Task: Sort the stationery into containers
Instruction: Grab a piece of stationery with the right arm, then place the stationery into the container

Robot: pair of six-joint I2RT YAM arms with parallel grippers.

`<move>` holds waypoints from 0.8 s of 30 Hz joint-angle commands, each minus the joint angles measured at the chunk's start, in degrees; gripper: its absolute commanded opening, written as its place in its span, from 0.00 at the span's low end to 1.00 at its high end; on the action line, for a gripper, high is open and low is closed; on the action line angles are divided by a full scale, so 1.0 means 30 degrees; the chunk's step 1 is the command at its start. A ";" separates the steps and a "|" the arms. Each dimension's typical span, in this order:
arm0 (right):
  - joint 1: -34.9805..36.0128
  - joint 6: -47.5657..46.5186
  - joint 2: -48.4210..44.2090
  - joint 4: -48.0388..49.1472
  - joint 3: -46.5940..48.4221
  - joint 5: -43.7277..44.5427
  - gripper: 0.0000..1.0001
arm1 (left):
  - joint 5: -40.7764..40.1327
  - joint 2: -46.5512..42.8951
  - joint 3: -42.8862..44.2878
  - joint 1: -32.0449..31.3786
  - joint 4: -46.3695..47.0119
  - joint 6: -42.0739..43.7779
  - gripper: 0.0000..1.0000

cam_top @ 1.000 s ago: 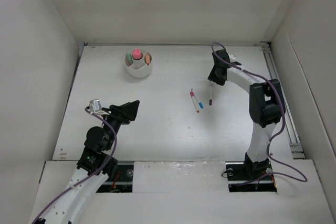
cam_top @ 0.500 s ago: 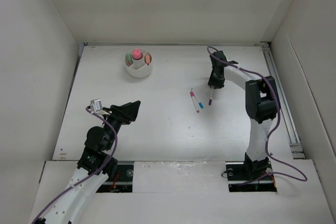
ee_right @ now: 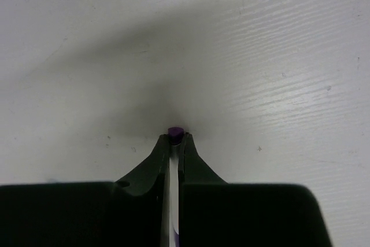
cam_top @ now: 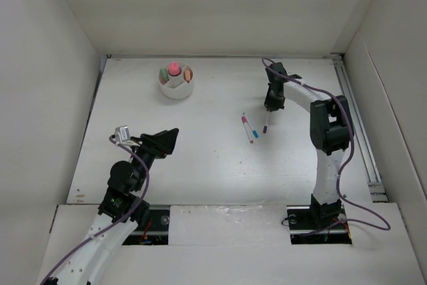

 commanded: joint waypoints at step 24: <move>0.7930 0.2842 -0.0875 1.1387 0.7300 -0.0680 0.00 | -0.0786 0.0080 0.0246 0.0029 0.0383 0.0380 0.64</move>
